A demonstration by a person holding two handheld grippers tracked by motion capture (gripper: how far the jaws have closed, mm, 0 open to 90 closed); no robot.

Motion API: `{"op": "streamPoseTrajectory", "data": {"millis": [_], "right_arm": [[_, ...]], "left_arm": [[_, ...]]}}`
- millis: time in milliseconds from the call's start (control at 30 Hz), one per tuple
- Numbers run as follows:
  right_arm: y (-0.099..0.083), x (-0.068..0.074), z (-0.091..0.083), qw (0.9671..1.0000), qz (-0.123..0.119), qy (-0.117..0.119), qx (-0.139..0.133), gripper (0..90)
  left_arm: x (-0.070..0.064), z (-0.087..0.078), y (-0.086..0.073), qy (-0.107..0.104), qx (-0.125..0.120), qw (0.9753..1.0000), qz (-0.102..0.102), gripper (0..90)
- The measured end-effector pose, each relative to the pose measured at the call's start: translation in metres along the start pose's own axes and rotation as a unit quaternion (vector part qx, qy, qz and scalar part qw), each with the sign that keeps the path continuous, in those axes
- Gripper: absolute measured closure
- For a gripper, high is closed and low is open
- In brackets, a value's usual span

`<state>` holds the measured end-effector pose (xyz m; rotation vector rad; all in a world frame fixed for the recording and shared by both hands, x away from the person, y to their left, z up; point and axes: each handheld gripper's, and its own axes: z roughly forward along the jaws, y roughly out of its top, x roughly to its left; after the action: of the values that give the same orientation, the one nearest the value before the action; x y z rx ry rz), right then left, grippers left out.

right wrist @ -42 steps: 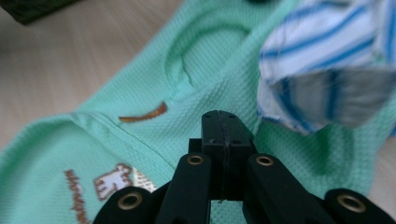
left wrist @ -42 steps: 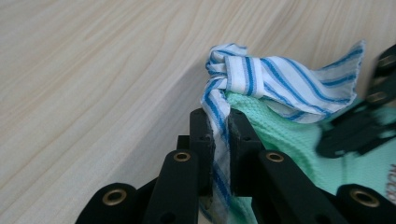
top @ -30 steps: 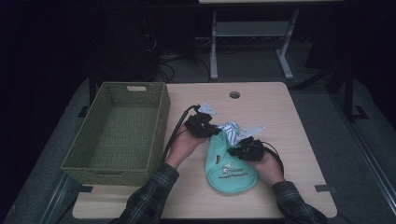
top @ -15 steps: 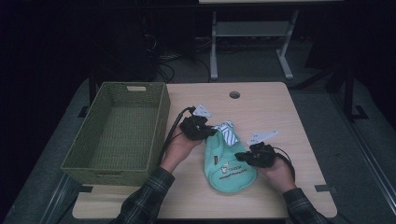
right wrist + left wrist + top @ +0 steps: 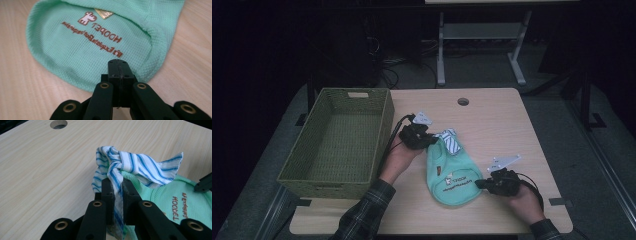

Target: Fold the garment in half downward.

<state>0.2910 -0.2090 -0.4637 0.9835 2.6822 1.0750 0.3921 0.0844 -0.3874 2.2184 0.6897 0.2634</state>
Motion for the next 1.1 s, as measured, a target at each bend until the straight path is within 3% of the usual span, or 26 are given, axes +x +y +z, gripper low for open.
{"op": "streamPoseTrajectory", "data": {"millis": [200,467,567,733,867,1100], "right_arm": [[0.008,-0.016,0.005,0.9996,-0.003,-0.029,0.006,89.7],[0.014,-0.041,0.007,0.9992,0.014,-0.039,0.0,89.8],[0.014,-0.041,0.007,0.9991,0.016,-0.038,-0.004,89.8],[0.013,-0.041,0.007,0.9991,0.017,-0.039,-0.005,89.7],[0.015,-0.039,0.004,0.999,0.016,-0.04,-0.006,89.8],[0.025,-0.032,-0.014,0.9984,0.012,-0.03,-0.047,89.7]], "left_arm": [[0.001,-0.002,-0.001,0.006,-0.003,1.0,0.001,82.0],[-0.004,-0.003,-0.001,0.006,-0.002,0.9999,0.009,81.9],[-0.01,-0.003,0.001,0.005,-0.001,0.9998,0.019,81.9],[-0.023,-0.002,0.007,0.014,0.008,0.9984,0.054,81.8],[-0.03,0.0,0.008,0.013,0.009,0.9978,0.064,81.8],[-0.051,0.008,0.012,0.007,0.016,0.9955,0.093,81.7]]}}
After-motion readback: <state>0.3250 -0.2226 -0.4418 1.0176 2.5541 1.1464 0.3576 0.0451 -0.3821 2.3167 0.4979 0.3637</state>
